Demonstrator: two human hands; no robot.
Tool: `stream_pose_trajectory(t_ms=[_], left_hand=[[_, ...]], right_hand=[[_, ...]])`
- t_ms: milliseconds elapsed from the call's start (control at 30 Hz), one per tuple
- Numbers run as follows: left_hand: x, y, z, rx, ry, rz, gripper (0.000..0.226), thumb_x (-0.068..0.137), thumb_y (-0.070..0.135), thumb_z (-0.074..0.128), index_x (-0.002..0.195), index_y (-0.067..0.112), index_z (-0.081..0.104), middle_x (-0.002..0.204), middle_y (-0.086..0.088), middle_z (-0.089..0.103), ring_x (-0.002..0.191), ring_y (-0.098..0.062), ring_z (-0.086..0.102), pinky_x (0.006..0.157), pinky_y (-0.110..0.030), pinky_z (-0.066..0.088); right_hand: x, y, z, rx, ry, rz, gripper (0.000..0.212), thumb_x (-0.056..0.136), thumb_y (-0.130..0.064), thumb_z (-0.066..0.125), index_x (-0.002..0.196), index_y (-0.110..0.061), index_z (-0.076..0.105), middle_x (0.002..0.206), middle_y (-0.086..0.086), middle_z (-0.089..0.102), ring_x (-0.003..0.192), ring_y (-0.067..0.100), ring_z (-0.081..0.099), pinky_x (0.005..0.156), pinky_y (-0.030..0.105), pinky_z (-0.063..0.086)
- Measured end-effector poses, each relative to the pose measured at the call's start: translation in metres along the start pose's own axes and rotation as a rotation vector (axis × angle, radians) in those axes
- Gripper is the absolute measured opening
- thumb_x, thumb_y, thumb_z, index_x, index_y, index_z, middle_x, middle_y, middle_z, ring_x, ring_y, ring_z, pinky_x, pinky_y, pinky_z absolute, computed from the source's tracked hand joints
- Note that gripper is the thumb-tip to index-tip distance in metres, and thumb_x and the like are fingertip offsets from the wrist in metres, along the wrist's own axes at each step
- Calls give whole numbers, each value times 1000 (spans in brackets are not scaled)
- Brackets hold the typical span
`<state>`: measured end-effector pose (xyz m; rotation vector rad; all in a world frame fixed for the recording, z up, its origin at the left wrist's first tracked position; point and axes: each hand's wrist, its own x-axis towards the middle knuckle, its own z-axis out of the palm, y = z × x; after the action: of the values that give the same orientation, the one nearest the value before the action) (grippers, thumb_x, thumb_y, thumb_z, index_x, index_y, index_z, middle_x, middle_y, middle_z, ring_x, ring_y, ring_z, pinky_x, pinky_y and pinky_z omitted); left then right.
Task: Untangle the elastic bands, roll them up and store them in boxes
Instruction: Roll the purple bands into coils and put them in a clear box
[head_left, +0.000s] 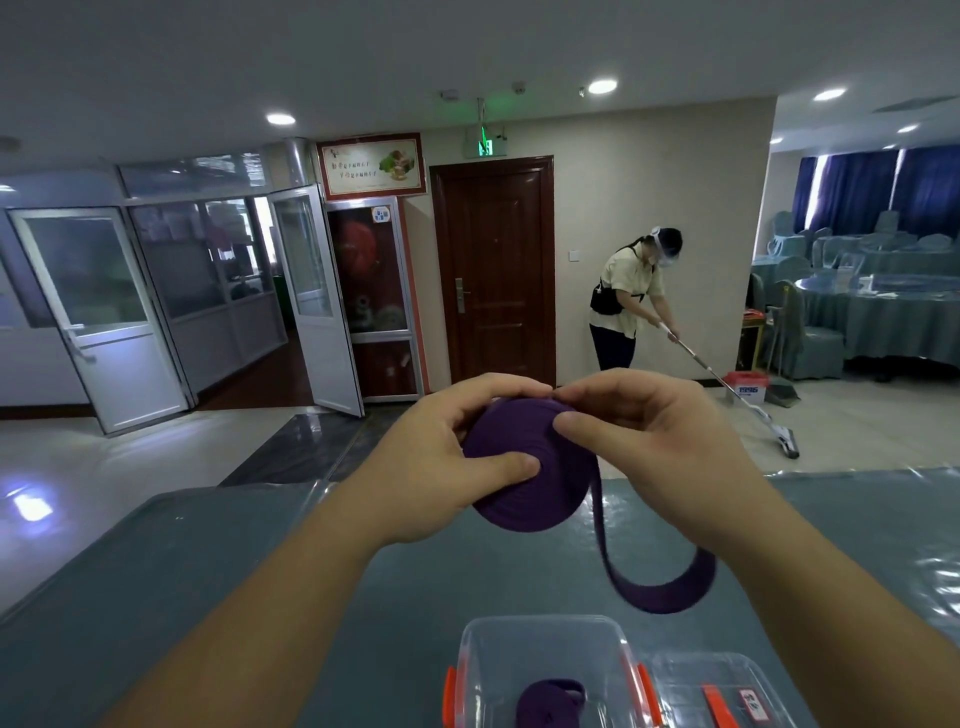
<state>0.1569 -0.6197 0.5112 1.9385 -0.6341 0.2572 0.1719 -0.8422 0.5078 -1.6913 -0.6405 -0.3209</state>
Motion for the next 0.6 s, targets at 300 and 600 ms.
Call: stream_pose_trajectory(t_ms=[300,600], left_hand=[[6,1,-4,52,-110,-221,47,83,10,86,122,29,71,105,4,80,96,-15,78,89,-39,64],[6,-8,1,-281,20,-297,47,79,4,83,123,13,70,109,-10,79,101,-28,77,82,-36,63]], right_hand=[[-3,-6,-5,-22,-119,31,27,85,-5,78,96,-29,79,89,-10,82,85,6,78,72,16,60],[-2,5,-2,180,26,-2,27,71,-21,78,98,-26,81,95,2,82,92,19,79,81,31,65]])
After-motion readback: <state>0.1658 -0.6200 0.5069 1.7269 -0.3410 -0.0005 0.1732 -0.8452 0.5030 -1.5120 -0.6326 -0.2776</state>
